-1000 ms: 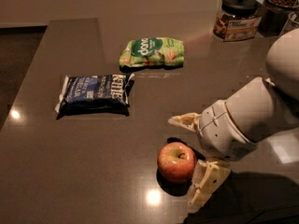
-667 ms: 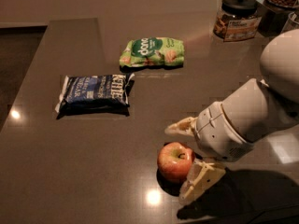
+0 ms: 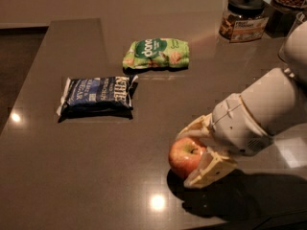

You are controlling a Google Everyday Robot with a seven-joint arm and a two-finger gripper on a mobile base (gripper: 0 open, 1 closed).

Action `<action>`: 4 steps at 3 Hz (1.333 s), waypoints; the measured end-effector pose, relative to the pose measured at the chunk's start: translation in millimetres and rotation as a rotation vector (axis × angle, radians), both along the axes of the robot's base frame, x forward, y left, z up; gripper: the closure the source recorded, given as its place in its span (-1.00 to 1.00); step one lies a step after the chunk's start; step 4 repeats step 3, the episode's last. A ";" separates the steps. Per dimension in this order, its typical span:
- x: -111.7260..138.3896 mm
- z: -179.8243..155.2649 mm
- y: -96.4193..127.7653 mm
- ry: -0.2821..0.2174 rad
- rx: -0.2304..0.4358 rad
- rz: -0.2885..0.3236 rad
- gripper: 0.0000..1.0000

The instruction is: Pick apple

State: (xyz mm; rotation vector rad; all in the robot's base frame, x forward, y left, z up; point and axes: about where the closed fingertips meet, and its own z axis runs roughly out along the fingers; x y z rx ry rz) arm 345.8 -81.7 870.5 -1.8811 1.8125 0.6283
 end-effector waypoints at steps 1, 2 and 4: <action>8.4 35.5 -15.2 -0.032 0.027 -0.031 0.99; 12.3 77.1 -24.5 -0.071 0.069 -0.036 1.00; 12.3 80.6 -24.8 -0.074 0.072 -0.036 1.00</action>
Offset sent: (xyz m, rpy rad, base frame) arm 0.0170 -0.0324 0.0911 0.0875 -0.0878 -0.0424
